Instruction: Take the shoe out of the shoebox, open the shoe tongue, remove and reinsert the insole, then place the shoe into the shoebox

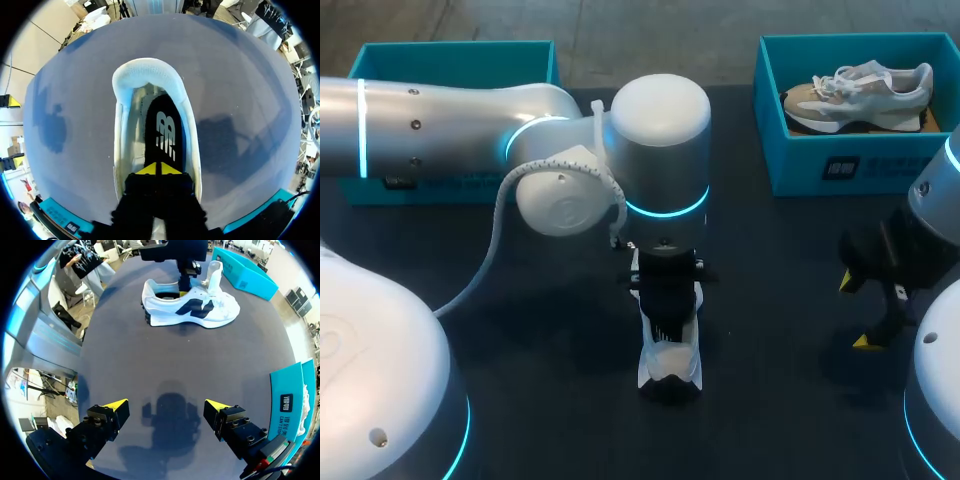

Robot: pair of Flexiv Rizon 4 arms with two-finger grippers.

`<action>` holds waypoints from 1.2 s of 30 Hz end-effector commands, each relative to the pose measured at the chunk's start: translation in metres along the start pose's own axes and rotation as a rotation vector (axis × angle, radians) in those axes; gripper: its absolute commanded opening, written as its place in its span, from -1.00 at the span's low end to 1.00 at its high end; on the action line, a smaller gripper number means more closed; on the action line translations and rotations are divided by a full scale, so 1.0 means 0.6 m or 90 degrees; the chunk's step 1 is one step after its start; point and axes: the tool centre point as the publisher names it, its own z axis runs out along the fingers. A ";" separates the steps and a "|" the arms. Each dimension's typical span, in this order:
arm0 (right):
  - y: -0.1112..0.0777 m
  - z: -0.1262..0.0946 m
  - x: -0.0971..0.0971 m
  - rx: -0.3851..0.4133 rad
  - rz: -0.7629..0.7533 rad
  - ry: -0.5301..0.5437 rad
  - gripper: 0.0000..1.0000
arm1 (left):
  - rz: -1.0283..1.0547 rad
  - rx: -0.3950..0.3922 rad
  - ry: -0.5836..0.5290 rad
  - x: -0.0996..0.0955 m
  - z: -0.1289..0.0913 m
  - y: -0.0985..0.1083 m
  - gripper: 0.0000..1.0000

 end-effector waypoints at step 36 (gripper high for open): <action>0.000 0.000 0.002 0.001 0.000 -0.001 1.00 | -0.037 0.013 -0.008 0.011 -0.051 0.040 1.00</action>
